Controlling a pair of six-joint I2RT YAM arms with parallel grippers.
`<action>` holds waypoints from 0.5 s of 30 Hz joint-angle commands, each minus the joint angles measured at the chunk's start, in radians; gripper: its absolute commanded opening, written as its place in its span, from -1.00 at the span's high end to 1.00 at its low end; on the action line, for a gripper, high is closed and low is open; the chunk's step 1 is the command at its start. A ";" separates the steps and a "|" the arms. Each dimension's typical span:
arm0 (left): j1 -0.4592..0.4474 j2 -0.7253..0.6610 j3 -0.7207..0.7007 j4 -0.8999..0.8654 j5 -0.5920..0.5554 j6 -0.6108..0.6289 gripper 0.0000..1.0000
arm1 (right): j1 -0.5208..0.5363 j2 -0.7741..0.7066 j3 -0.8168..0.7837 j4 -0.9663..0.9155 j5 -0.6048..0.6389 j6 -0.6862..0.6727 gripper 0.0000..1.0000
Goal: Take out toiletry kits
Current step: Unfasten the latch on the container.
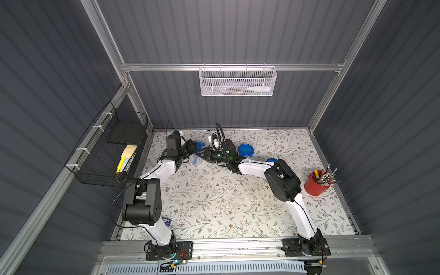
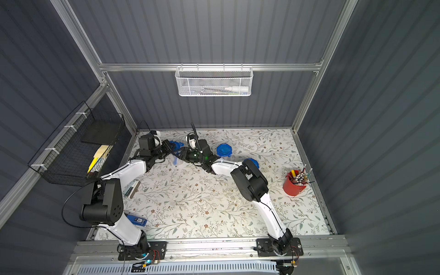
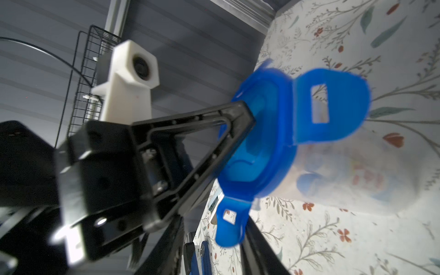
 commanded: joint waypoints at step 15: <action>-0.009 0.015 0.016 -0.449 -0.037 0.014 1.00 | -0.054 -0.198 -0.045 -0.290 0.120 -0.216 0.19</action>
